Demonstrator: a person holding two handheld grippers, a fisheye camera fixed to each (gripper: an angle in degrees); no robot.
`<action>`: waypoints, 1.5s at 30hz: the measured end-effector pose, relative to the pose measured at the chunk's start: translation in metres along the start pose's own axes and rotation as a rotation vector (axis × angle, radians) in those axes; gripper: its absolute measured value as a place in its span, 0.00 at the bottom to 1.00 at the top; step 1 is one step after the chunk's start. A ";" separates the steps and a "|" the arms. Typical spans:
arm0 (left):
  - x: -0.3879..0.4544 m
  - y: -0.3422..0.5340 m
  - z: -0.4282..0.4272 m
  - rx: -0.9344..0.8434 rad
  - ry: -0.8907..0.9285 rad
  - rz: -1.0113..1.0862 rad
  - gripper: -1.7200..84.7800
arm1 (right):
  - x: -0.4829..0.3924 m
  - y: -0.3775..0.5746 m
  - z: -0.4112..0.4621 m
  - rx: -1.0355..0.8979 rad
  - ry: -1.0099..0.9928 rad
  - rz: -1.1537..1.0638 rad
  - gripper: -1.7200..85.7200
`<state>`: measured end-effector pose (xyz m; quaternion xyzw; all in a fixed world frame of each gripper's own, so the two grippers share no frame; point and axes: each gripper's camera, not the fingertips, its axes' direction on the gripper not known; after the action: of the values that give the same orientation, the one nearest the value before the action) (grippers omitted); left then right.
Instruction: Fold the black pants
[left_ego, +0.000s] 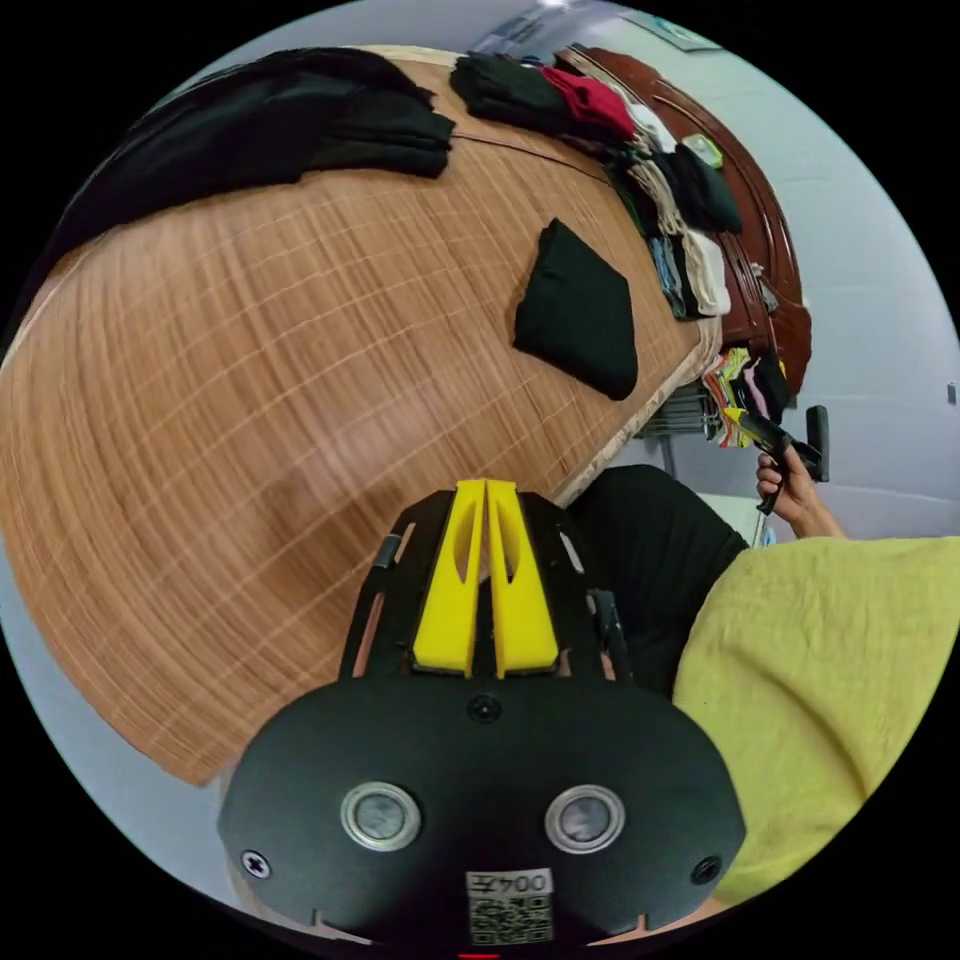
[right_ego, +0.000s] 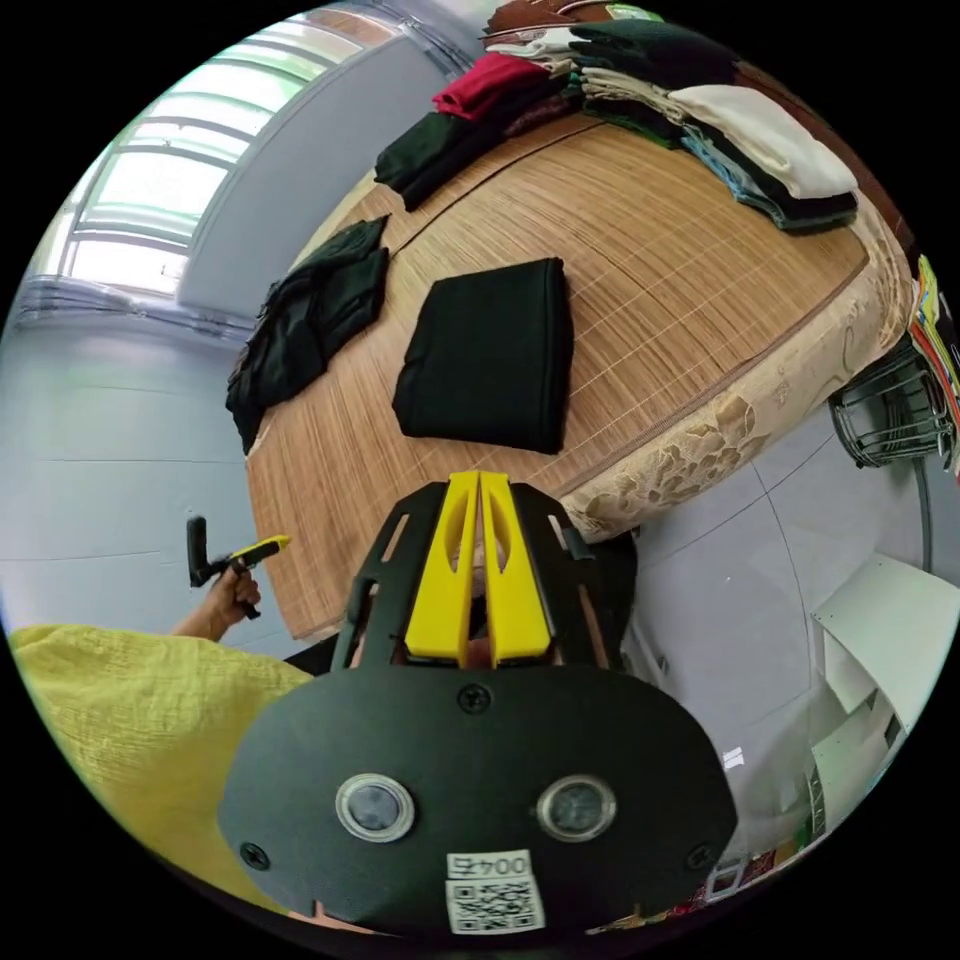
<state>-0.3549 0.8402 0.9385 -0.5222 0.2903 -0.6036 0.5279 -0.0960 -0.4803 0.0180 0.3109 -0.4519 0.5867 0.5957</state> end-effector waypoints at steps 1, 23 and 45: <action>-0.004 0.019 0.000 0.000 0.001 -0.037 0.02 | -0.005 0.000 -0.006 0.000 -0.005 -0.007 0.01; 0.228 0.145 0.118 0.331 -0.005 -0.635 0.02 | 0.039 -0.184 -0.099 -0.334 0.070 -0.722 0.01; 0.114 0.021 0.236 0.328 0.527 -0.598 0.14 | 0.134 -0.309 -0.083 -0.566 -0.467 -0.147 0.21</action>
<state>-0.1156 0.7745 1.0240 -0.3204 0.1511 -0.8810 0.3136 0.2083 -0.3862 0.1554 0.2909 -0.6965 0.3076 0.5794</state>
